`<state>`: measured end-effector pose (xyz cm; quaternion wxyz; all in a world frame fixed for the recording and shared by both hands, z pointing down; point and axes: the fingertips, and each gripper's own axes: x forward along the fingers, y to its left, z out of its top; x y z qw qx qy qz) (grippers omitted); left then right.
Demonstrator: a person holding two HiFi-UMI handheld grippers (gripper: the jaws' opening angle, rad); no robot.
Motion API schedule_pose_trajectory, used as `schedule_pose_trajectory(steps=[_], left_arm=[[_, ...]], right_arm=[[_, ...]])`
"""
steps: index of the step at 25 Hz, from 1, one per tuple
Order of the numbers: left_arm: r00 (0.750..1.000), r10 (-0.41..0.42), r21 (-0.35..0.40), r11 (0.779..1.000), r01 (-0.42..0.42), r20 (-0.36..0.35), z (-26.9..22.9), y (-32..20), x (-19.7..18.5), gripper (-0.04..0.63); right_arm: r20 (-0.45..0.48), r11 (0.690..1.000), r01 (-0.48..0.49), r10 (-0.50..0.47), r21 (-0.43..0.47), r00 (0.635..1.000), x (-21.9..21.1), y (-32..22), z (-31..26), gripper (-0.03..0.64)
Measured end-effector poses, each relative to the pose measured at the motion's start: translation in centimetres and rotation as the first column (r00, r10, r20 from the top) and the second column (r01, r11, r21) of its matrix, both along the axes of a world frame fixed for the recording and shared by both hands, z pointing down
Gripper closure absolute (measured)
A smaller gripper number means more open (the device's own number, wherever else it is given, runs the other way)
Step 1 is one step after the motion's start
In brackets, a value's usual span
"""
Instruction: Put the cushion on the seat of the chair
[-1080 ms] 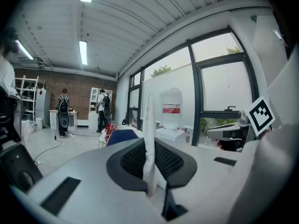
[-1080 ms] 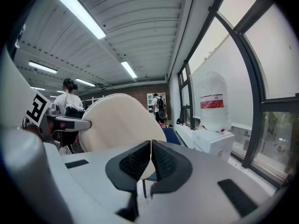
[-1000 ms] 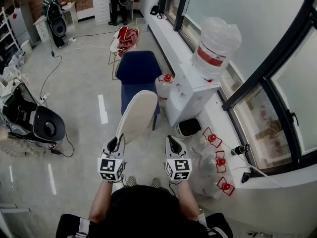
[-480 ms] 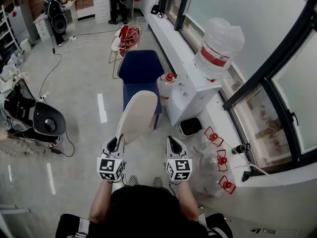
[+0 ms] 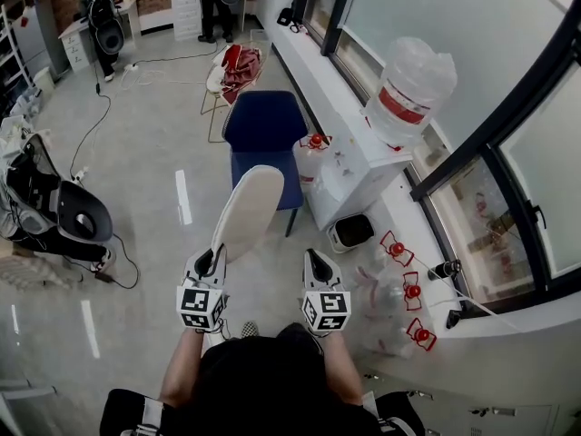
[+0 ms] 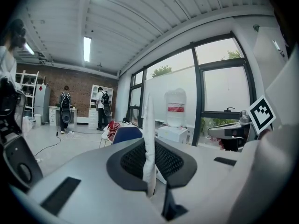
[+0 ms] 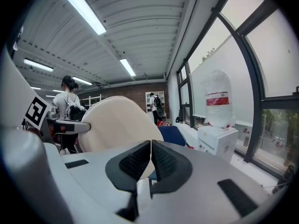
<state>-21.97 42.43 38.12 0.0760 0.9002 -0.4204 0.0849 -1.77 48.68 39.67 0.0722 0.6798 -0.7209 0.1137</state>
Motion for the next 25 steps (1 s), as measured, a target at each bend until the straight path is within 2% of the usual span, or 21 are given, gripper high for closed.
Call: schedule_pose_trajectory(steps=[5, 11, 19, 25], left_arm=[[1.000, -0.002, -0.022, 1.000, 0.002, 0.006, 1.0, -1.5, -1.0, 0.551], [1.000, 0.002, -0.038, 0.999, -0.002, 0.012, 1.8, -4.1, -0.1, 0.551], [1.000, -0.005, -0.032, 0.999, 0.006, 0.030, 2.7, -11.0, 5.3, 0.551], [0.999, -0.017, -0.059, 0.998, 0.020, 0.038, 2.8, -16.8, 10.2, 0.551]], right_arm=[[-0.008, 1.000, 0.008, -0.008, -0.023, 1.000, -1.2, -1.5, 0.7, 0.588], [-0.005, 0.999, 0.019, -0.019, -0.034, 1.000, -0.6, -4.4, 1.3, 0.588], [0.006, 0.998, 0.054, -0.054, -0.025, 0.999, 4.3, -12.4, 2.7, 0.588], [0.022, 0.995, 0.091, -0.090, -0.036, 0.996, 8.5, -18.9, 2.7, 0.588]])
